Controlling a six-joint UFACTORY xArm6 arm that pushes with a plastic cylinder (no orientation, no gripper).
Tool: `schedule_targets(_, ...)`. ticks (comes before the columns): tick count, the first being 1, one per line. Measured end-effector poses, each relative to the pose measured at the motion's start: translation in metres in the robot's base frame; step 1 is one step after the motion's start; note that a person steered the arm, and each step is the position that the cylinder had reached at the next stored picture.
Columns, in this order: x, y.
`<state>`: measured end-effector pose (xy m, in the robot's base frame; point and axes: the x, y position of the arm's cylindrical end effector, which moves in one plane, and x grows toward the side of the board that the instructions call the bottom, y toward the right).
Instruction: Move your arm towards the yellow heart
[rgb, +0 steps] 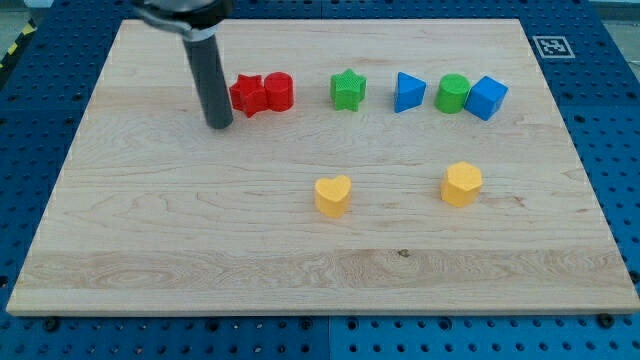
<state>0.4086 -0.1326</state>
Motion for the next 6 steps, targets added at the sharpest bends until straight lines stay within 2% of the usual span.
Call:
schedule_targets(1,0.059,0.006)
schedule_targets(2,0.121,0.045)
schedule_targets(3,0.165,0.123)
schedule_targets(4,0.187,0.206)
schedule_targets(5,0.187,0.249)
schedule_targets(6,0.174,0.237)
